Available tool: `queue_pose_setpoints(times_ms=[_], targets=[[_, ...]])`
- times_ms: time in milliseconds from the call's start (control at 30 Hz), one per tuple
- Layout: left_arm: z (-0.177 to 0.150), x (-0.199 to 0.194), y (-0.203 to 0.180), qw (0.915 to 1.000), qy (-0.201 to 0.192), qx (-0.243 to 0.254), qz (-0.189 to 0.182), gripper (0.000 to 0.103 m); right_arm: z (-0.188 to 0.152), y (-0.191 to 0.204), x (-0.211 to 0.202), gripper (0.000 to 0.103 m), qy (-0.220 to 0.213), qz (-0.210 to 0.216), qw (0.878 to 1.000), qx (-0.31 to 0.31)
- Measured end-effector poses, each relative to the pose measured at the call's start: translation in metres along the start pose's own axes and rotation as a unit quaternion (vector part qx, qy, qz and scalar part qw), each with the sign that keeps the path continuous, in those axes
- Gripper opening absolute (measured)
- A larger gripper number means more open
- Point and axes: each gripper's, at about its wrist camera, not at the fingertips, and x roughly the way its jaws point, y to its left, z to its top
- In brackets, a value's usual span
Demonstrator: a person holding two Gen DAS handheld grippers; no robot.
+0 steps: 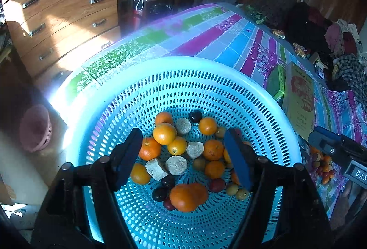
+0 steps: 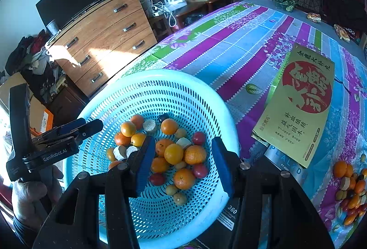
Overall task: Organize fruits
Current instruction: 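Open both tools to drop the orange and tomato into the colander, then move both tools back over the fruit pile on the bed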
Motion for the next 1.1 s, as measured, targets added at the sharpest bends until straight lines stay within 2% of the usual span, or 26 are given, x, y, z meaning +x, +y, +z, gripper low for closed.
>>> queue_pose_setpoints(times_ms=[167, 267, 433, 600, 733, 800, 867, 967, 1100], targets=[[-0.003, -0.006, -0.014, 0.9997, -0.020, 0.001, -0.012, 0.075, -0.023, -0.014, -0.021, 0.056, -0.020, -0.010, 1.000, 0.009], [-0.003, -0.007, -0.035, 0.9993, -0.027, 0.011, -0.025, 0.075, -0.046, -0.036, -0.039, 0.056, -0.038, -0.029, 0.999, 0.026], [-0.009, -0.022, -0.096, 0.9946, -0.048, 0.058, -0.071, 0.075, -0.089, -0.092, -0.076, 0.056, -0.074, -0.071, 0.992, 0.067], [-0.027, -0.033, -0.174, 0.9809, -0.051, 0.127, -0.138, 0.075, -0.145, -0.170, -0.114, 0.056, -0.090, -0.123, 0.979, 0.138], [-0.046, -0.030, -0.234, 0.9645, -0.033, 0.186, -0.185, 0.075, -0.206, -0.250, -0.152, 0.052, -0.104, -0.183, 0.954, 0.212], [-0.055, -0.023, -0.258, 0.9571, -0.020, 0.210, -0.199, 0.075, -0.234, -0.296, -0.169, 0.047, -0.098, -0.218, 0.939, 0.247], [-0.062, -0.015, -0.271, 0.9525, -0.007, 0.225, -0.206, 0.075, -0.256, -0.336, -0.182, 0.047, -0.096, -0.239, 0.927, 0.274], [-0.074, -0.002, -0.292, 0.9457, 0.021, 0.242, -0.216, 0.075, -0.269, -0.378, -0.190, 0.047, -0.091, -0.254, 0.923, 0.274], [-0.092, 0.017, -0.315, 0.9382, 0.056, 0.256, -0.226, 0.075, -0.265, -0.418, -0.175, 0.047, -0.060, -0.254, 0.938, 0.228]])
